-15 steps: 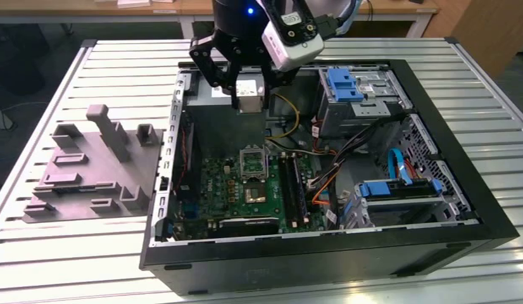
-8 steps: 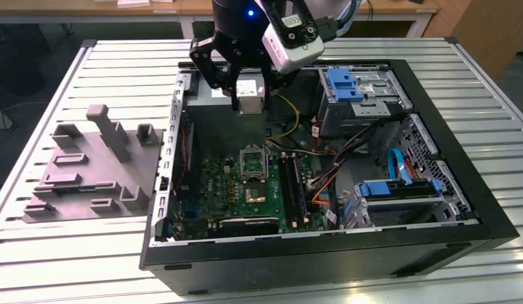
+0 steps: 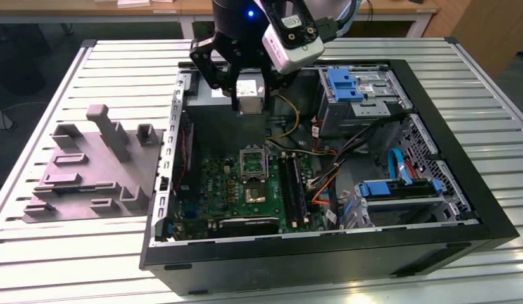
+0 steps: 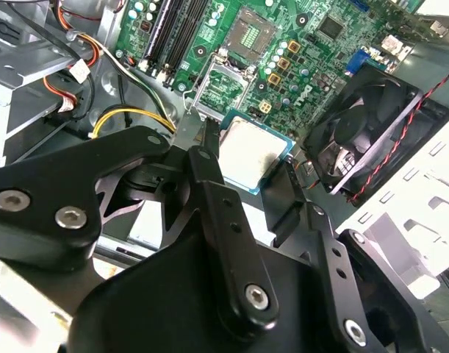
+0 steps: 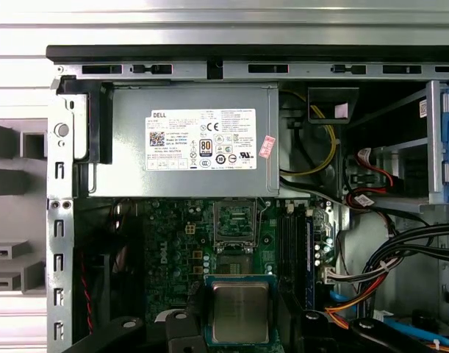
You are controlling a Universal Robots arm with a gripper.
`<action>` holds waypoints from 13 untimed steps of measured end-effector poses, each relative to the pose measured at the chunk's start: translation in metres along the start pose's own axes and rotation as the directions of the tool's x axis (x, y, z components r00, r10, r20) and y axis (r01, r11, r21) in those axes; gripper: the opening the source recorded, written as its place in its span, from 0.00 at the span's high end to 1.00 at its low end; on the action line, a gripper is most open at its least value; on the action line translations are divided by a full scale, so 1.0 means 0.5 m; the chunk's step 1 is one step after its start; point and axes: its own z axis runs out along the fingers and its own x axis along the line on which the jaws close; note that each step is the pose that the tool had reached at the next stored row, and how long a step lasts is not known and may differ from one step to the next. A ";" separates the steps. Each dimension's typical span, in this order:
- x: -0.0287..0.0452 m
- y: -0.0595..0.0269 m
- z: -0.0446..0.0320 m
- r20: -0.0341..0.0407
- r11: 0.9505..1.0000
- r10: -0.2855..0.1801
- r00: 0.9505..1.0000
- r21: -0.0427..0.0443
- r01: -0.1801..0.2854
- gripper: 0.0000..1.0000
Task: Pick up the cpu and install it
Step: 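Place the cpu into insertion slot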
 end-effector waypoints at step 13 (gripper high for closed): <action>-0.002 0.000 0.006 0.000 1.000 0.000 1.000 0.000 0.000 0.53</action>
